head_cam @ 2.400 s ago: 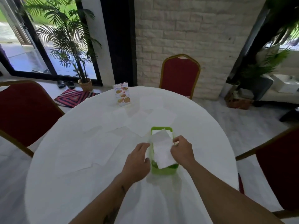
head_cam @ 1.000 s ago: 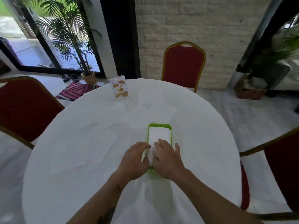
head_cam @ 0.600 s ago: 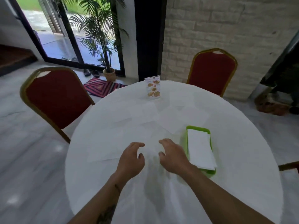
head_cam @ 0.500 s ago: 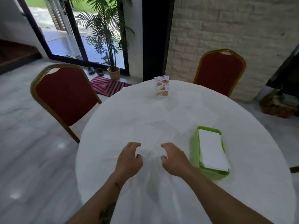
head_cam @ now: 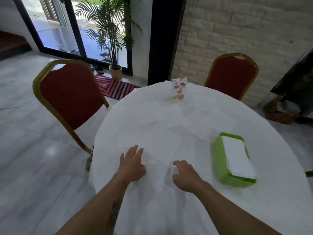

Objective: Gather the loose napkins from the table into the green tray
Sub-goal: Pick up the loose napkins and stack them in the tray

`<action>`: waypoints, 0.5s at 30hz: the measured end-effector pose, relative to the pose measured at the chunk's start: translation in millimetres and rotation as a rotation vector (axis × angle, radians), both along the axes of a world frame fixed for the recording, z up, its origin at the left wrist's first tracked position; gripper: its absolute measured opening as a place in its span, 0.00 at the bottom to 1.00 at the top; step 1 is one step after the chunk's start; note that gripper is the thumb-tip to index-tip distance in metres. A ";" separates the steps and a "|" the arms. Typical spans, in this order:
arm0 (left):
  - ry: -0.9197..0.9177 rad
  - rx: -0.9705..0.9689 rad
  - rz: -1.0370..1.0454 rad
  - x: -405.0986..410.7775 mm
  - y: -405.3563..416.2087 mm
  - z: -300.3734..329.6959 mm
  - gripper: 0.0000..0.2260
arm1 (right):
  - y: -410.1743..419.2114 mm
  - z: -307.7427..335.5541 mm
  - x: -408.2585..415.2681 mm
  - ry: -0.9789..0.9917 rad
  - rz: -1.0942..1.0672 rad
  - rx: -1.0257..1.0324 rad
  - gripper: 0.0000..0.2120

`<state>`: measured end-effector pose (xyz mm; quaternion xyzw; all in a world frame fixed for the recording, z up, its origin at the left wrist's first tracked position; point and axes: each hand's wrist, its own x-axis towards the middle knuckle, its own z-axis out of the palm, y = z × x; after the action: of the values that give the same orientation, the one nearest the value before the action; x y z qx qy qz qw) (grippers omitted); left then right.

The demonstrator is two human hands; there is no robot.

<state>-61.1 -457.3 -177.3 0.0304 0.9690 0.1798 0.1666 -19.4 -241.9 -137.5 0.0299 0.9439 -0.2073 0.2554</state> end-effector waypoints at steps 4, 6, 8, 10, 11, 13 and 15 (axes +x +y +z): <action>0.014 -0.024 -0.098 -16.7 14.2 0.3 0.34 | 0.3 -1.2 -2.8 -0.012 -0.047 -0.009 0.28; 0.002 -0.040 -0.156 -22.0 24.5 -1.1 0.34 | 4.5 -4.4 -2.7 -0.017 -0.079 -0.010 0.28; -0.034 -0.046 -0.207 -22.4 36.0 -3.2 0.33 | 10.3 -8.5 -1.3 -0.021 -0.109 -0.013 0.28; -0.081 -0.048 -0.272 -16.7 47.6 -4.7 0.32 | 16.8 -12.5 1.1 -0.029 -0.142 -0.020 0.29; -0.095 -0.052 -0.311 -12.1 53.5 -5.2 0.31 | 20.6 -14.3 2.3 -0.029 -0.161 -0.021 0.29; -0.097 -0.063 -0.390 -0.7 64.5 -5.7 0.30 | 28.9 -17.3 3.6 -0.020 -0.209 -0.024 0.30; -0.072 -0.056 -0.457 10.4 72.5 -6.2 0.29 | 37.0 -18.0 2.2 -0.002 -0.253 -0.023 0.30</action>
<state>-50.7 -384.9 -183.5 0.2380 0.9350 0.1116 0.2380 -17.2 -204.9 -155.5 0.1458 0.9300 -0.2485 0.2284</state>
